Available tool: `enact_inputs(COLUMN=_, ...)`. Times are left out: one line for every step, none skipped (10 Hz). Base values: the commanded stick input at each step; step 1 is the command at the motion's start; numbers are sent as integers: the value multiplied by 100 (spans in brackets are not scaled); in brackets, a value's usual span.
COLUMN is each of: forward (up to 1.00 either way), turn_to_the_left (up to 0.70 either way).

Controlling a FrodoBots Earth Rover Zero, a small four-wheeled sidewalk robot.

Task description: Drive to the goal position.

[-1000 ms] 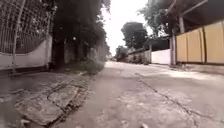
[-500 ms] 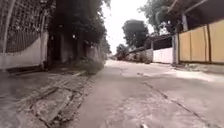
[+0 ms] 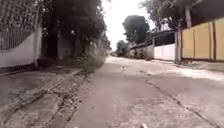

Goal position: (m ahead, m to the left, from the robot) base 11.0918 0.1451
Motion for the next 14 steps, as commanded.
enact_inputs(forward=70, turn_to_the_left=0)
enact_inputs(forward=70, turn_to_the_left=0)
enact_inputs(forward=70, turn_to_the_left=0)
enact_inputs(forward=70, turn_to_the_left=0)
enact_inputs(forward=70, turn_to_the_left=0)
enact_inputs(forward=70, turn_to_the_left=0)
enact_inputs(forward=70, turn_to_the_left=0)
enact_inputs(forward=70, turn_to_the_left=0)
enact_inputs(forward=70, turn_to_the_left=0)
enact_inputs(forward=70, turn_to_the_left=0)
enact_inputs(forward=70, turn_to_the_left=0)
enact_inputs(forward=70, turn_to_the_left=0)
enact_inputs(forward=70, turn_to_the_left=0)
enact_inputs(forward=70, turn_to_the_left=0)
